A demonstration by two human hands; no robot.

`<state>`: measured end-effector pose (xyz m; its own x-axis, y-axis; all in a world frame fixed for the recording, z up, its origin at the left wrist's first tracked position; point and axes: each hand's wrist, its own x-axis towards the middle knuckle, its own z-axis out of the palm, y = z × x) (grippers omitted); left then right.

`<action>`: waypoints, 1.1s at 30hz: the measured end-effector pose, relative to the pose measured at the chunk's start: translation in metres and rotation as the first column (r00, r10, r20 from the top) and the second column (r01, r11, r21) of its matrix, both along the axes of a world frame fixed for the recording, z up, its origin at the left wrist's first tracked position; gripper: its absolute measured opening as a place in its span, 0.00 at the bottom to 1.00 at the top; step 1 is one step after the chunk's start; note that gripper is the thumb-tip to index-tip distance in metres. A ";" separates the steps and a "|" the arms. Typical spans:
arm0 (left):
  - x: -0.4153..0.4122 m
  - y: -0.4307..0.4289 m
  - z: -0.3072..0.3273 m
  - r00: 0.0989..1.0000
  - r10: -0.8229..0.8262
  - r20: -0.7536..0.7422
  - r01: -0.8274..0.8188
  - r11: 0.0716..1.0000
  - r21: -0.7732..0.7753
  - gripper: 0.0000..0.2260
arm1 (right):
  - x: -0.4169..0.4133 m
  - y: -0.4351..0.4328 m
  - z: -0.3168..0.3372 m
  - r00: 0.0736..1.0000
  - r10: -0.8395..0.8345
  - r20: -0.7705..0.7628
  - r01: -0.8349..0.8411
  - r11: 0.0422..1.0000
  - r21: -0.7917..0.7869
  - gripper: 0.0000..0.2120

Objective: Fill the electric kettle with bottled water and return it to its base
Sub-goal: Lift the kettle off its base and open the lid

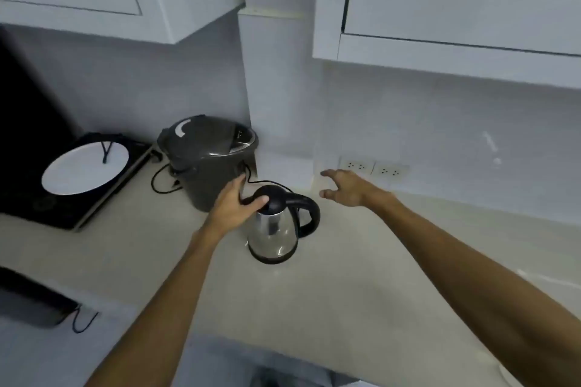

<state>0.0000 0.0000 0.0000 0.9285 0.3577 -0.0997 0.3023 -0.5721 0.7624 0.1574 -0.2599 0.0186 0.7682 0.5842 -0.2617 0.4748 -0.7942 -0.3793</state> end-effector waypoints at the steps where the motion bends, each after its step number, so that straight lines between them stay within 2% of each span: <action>1: -0.001 0.000 -0.008 0.999 0.036 0.029 -0.034 0.997 -0.065 0.40 | -0.001 0.008 -0.005 1.000 -0.007 -0.013 0.008 1.000 0.014 0.32; 2: -0.001 0.003 -0.015 0.997 0.068 0.032 -0.063 0.990 -0.128 0.40 | -0.002 0.017 -0.011 0.999 -0.035 -0.037 0.036 0.999 0.035 0.32; 4: -0.008 0.007 -0.039 0.993 0.113 -0.016 -0.114 0.966 -0.231 0.47 | -0.008 0.030 -0.025 0.995 -0.052 -0.081 0.056 0.997 0.049 0.33; 7: -0.004 0.021 -0.078 0.984 0.147 -0.101 -0.173 0.931 -0.322 0.55 | -0.011 0.045 -0.046 0.986 -0.079 -0.145 0.089 0.994 0.067 0.33; 9: -0.003 0.021 -0.087 0.985 0.105 -0.136 -0.148 0.918 -0.367 0.52 | -0.013 0.049 -0.057 0.985 -0.089 -0.145 0.102 0.991 0.085 0.30; 13: 0.007 0.023 -0.108 0.994 0.002 -0.110 -0.048 0.910 -0.412 0.35 | -0.017 0.052 -0.074 0.985 -0.117 -0.130 0.140 0.973 0.185 0.23; 18: 0.014 0.030 -0.118 0.999 0.006 -0.047 -0.027 0.888 -0.459 0.36 | -0.024 0.054 -0.078 0.988 -0.127 -0.088 0.146 0.958 0.249 0.16; 24: 0.010 0.012 -0.110 0.999 0.010 0.030 0.004 0.897 -0.441 0.33 | -0.039 0.030 -0.076 0.988 -0.149 -0.036 0.153 0.936 0.317 0.17; 27: 0.008 -0.016 -0.106 0.999 -0.019 0.048 0.037 0.915 -0.402 0.32 | -0.052 -0.003 -0.070 0.981 -0.192 -0.009 0.182 0.918 0.353 0.17; 33: 0.011 -0.109 -0.106 0.986 -0.153 0.059 0.163 0.889 -0.428 0.35 | -0.079 -0.102 -0.067 0.958 -0.285 0.021 0.260 0.903 0.343 0.15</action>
<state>0.0106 -0.1085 -0.1064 0.9731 0.1330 -0.1883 0.2147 -0.2257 0.9502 0.0781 -0.3623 -0.0487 0.9189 0.3933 -0.0292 0.2925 -0.7292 -0.6186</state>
